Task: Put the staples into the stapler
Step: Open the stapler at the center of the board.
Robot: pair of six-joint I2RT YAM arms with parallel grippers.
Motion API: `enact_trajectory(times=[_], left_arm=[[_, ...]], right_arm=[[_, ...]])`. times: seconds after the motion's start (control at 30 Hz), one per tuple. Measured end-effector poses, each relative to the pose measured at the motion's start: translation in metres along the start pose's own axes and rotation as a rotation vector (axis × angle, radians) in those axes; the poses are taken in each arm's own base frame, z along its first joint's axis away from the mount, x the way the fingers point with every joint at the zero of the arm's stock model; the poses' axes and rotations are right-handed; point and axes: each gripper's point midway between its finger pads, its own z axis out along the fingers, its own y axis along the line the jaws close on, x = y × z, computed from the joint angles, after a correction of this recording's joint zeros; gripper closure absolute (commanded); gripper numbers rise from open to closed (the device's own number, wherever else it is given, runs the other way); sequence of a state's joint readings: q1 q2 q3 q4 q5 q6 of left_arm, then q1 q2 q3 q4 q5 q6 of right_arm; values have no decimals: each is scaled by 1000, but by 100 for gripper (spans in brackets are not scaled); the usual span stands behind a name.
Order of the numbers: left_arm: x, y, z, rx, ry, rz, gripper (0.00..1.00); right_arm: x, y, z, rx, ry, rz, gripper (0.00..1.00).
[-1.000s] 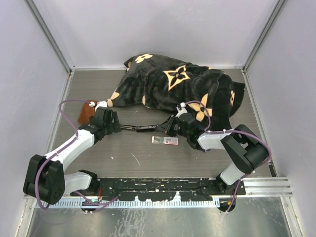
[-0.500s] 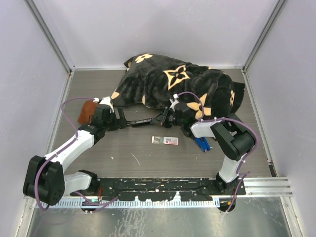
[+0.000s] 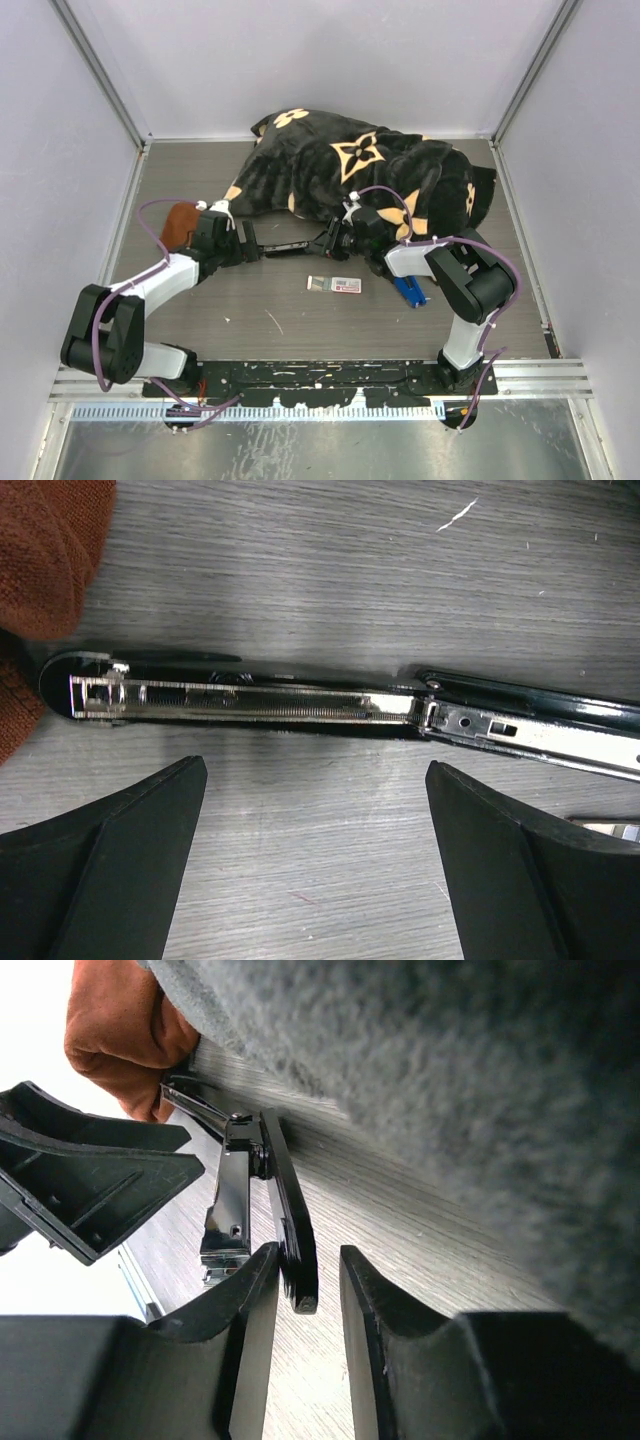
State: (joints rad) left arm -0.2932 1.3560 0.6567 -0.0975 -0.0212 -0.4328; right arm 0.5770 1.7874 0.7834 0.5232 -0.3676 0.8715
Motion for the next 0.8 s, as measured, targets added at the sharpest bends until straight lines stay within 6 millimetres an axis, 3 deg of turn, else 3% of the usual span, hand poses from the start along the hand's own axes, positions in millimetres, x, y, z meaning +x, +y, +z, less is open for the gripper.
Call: enact_trajectory(times=[0.37, 0.6, 0.8], left_arm=[[-4, 0, 11, 16, -9, -11, 5], [-12, 3, 13, 20, -25, -26, 5], [-23, 1, 19, 46, -39, -41, 5]], right_arm=[[4, -15, -3, 45, -4, -15, 44], [2, -27, -21, 66, -23, -2, 37], [-5, -31, -36, 64, -39, 5, 45]])
